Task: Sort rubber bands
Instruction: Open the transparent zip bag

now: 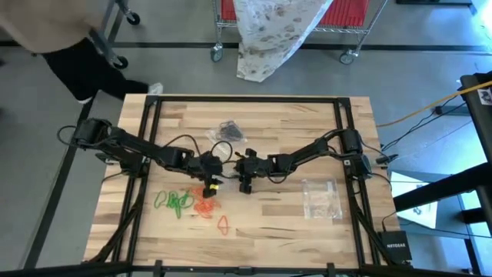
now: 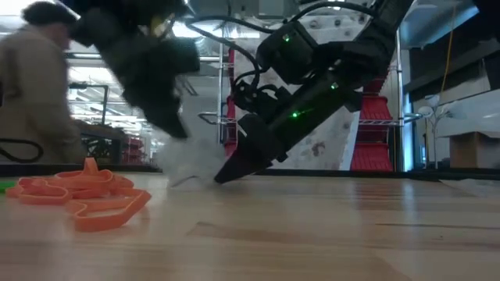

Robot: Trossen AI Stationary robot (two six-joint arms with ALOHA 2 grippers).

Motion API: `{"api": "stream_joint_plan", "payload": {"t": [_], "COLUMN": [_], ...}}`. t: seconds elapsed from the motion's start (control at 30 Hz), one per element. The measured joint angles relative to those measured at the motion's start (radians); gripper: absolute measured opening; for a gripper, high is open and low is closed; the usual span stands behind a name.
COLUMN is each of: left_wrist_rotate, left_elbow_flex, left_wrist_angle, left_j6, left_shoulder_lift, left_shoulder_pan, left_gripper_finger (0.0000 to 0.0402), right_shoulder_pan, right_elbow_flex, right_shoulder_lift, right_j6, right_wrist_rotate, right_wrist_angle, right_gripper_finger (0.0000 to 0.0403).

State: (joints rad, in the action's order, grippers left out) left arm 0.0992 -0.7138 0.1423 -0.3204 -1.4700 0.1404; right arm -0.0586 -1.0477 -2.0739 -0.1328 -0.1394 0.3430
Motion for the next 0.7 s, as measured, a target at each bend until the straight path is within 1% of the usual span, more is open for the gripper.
{"api": "stream_joint_plan", "payload": {"t": [0.07, 0.23, 0.3, 0.4, 0.47, 0.53, 0.63, 0.7], "left_wrist_rotate": [0.023, 0.080, 0.083, 0.082, 0.081, 0.081, 0.082, 0.081], "left_elbow_flex": [0.011, 0.038, 0.032, -0.012, -0.051, -0.075, -0.079, -0.080], "left_wrist_angle": [0.091, 0.238, 0.295, 0.386, 0.388, 0.351, 0.214, 0.119], "left_j6": [-0.021, -0.034, -0.060, -0.087, -0.096, -0.091, -0.053, -0.013], "left_shoulder_lift": [0.000, 0.002, 0.013, 0.060, 0.107, 0.155, 0.207, 0.206], "left_shoulder_pan": [-0.005, -0.030, -0.040, -0.037, -0.025, -0.011, 0.009, 0.019], "left_gripper_finger": [0.0150, 0.0150, 0.0150, 0.0150, 0.0150, 0.0150, 0.0150, 0.0150], "right_shoulder_pan": [0.000, 0.000, 0.000, 0.000, 0.000, 0.000, 0.000, 0.000], "right_elbow_flex": [0.000, -0.001, -0.001, -0.001, -0.001, -0.001, -0.001, -0.001], "right_shoulder_lift": [-0.004, -0.014, -0.014, -0.014, -0.014, -0.014, -0.014, -0.014], "right_j6": [0.000, 0.008, 0.009, 0.009, 0.010, 0.010, 0.010, 0.010], "right_wrist_rotate": [0.000, 0.001, 0.005, 0.008, 0.009, 0.008, 0.009, 0.009], "right_wrist_angle": [0.001, 0.014, 0.013, 0.013, 0.012, 0.012, 0.013, 0.016], "right_gripper_finger": [0.0147, 0.0147, 0.0147, 0.0147, 0.0147, 0.0147, 0.0147, 0.0147]}}
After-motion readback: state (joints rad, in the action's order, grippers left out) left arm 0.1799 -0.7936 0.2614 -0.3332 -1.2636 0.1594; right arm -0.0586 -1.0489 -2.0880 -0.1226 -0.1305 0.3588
